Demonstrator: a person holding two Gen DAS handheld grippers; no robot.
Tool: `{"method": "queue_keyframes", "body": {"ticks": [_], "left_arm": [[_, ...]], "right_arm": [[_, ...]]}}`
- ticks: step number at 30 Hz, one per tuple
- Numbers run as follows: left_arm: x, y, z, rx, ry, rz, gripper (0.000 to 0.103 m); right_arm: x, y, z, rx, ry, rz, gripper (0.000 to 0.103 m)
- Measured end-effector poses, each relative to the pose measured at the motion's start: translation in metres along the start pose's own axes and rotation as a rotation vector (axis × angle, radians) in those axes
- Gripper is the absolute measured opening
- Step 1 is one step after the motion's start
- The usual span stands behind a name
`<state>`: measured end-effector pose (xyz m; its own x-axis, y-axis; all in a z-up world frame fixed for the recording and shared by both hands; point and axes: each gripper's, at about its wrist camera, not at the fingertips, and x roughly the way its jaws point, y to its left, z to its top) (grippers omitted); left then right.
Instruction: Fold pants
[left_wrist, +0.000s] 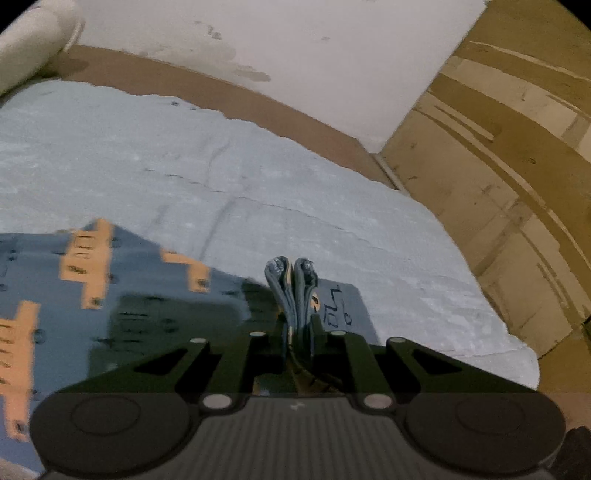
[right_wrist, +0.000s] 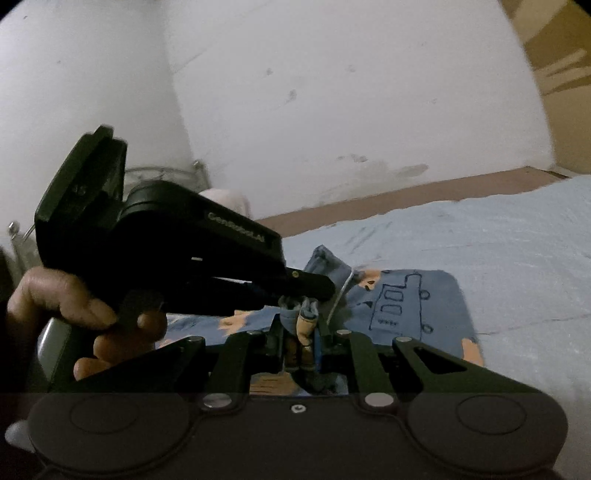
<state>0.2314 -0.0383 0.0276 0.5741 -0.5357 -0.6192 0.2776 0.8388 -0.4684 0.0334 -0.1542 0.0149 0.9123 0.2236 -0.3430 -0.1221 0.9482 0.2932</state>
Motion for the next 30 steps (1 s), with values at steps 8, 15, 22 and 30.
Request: {"method": "queue_keyframes", "body": {"ticks": [8,15,22,30], "left_arm": [[-0.011,0.047,-0.006,-0.072,0.006,0.038,0.01],[-0.029,0.071,-0.004,-0.076,-0.013,0.058,0.01],[-0.04,0.101,-0.009,-0.108,-0.001,0.093,0.01],[-0.042,0.123,-0.02,-0.134,-0.026,0.064,0.019]], "right_arm": [[0.011,0.011,0.008,-0.084,0.093,0.072,0.015],[0.023,0.019,0.016,-0.135,0.133,0.11,0.015],[0.049,0.041,0.018,-0.187,0.166,0.169,0.015],[0.072,0.049,0.007,-0.219,0.224,0.182,0.025]]}}
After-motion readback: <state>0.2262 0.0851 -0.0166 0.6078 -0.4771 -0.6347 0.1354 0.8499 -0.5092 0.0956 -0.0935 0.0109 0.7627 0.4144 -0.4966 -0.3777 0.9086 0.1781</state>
